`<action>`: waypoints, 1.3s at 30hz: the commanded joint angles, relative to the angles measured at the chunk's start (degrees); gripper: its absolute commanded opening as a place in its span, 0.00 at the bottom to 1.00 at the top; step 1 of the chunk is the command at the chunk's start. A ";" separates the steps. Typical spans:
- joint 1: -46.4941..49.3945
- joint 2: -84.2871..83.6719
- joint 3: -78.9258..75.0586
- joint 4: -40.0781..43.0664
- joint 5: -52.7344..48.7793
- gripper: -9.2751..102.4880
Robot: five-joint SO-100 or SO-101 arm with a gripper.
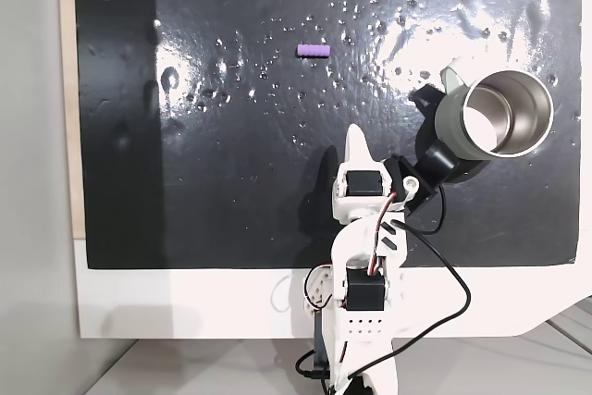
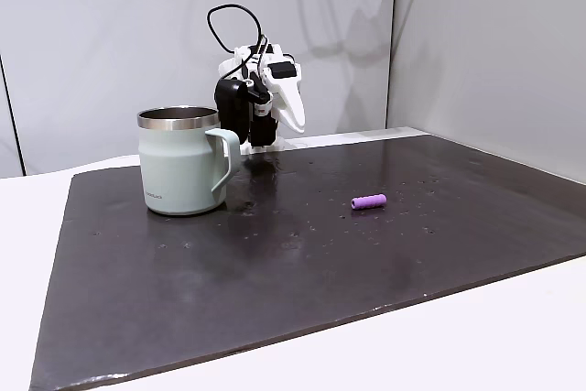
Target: Grasp a pengrip and put it in the cup.
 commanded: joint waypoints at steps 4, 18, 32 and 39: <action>-0.88 0.79 2.37 0.35 0.44 0.09; 0.62 0.79 -2.99 -0.26 0.62 0.09; -4.31 -41.13 -48.08 13.27 -1.41 0.09; -4.39 -60.21 -68.20 24.26 -0.62 0.24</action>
